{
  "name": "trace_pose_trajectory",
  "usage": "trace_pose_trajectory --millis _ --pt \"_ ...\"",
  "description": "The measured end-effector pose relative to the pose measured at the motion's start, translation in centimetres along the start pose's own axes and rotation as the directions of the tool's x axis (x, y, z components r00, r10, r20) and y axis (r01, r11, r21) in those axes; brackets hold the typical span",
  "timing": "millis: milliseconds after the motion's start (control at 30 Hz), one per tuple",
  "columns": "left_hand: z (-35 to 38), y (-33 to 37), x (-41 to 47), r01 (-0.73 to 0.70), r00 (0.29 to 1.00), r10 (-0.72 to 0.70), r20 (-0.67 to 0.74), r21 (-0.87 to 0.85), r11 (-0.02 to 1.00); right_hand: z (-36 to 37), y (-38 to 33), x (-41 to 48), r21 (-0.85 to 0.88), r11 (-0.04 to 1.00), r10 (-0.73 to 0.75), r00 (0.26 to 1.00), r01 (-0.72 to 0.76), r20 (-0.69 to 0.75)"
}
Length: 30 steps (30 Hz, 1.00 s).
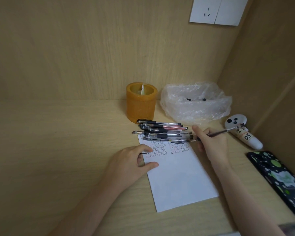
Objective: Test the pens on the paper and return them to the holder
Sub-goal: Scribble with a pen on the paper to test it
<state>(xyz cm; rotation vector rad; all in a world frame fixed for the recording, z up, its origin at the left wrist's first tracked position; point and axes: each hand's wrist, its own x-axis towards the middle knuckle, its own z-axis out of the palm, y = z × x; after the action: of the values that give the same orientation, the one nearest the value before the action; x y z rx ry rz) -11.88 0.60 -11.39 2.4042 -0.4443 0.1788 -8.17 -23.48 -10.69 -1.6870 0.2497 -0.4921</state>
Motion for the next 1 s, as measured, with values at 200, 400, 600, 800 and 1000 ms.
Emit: trace_pose_trajectory --millis 200,400,600,800,1000 --pt "0.1 -0.2 0.1 -0.004 1.0 0.004 0.018 0.023 1.0 0.4 1.2 0.1 -0.187 0.981 -0.053 0.997 0.043 -0.051" --pt "0.2 -0.2 0.0 -0.008 1.0 0.008 0.019 0.015 1.0 0.5 1.3 0.0 -0.206 0.975 -0.086 0.996 0.077 -0.035" --pt "0.2 -0.3 0.0 -0.008 1.0 0.008 0.017 0.021 1.0 0.5 1.2 0.0 -0.188 0.979 -0.092 0.995 0.082 -0.045" --pt "0.2 -0.3 0.0 -0.009 1.0 0.009 0.015 0.019 1.0 0.4 1.3 -0.1 -0.186 0.978 -0.099 0.994 0.09 -0.036" --pt "0.2 -0.3 0.0 -0.017 1.0 0.017 0.012 0.023 1.0 0.5 1.4 0.0 -0.237 0.964 -0.125 0.992 0.117 -0.015"
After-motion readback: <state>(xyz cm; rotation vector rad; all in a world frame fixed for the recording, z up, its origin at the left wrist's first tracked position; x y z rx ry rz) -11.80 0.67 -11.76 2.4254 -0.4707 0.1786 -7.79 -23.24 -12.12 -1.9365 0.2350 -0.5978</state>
